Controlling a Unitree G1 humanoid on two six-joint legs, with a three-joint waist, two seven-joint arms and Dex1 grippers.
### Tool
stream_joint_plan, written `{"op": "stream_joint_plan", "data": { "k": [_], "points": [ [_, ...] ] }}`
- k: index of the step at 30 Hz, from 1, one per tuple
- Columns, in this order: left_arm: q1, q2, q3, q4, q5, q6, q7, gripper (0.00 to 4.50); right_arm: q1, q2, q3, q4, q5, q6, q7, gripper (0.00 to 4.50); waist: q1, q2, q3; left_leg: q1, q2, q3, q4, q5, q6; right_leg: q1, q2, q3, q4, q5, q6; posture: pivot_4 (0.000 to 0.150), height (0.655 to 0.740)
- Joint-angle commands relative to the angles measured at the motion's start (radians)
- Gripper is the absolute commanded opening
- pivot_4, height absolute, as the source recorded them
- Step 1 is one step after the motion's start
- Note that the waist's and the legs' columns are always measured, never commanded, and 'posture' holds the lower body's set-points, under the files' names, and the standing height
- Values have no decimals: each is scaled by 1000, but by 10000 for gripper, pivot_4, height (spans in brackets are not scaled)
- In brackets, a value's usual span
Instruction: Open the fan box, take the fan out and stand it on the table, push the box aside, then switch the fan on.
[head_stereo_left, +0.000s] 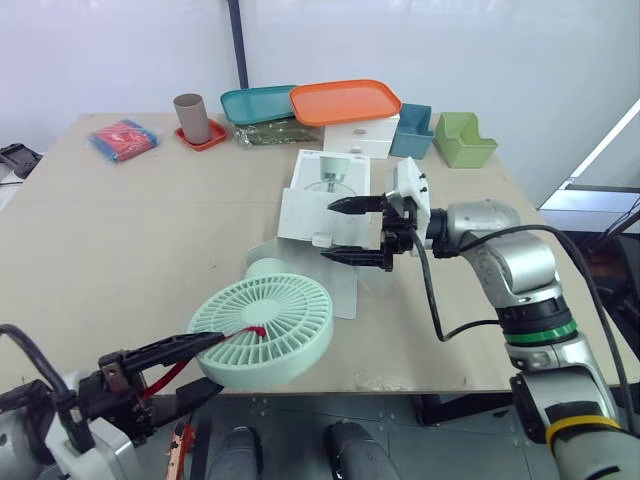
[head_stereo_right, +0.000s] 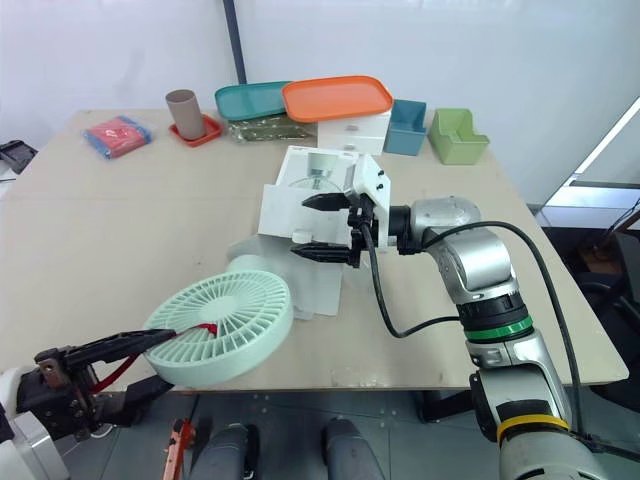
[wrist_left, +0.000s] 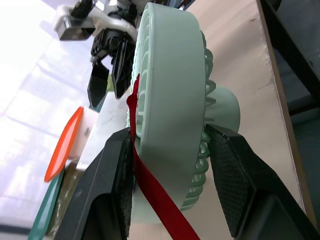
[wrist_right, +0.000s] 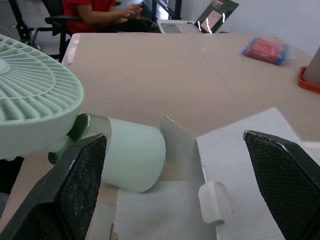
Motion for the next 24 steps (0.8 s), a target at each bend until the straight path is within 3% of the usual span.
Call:
{"op": "stream_joint_plan", "data": {
  "k": [1,9,24],
  "points": [
    [15,-41,78,-55,-45,23,-29,17594,-31,13,0,4,-7,-29,27,45000,-3,-1,0,0,0,0,0,0,0,0,0,0,0,0,0,1500,7400],
    [-14,-121,178,-44,-71,126,-50,17594,-48,36,-3,-1,-2,-22,43,45000,-19,-1,0,0,0,0,0,0,0,0,0,0,0,0,0,1500,7400],
    [-239,-128,268,-27,-167,488,41,17594,-30,41,-2,-17,-7,-12,43,45000,-27,-1,0,0,0,0,0,0,0,0,0,0,0,0,0,1500,7400]
  ]
}}
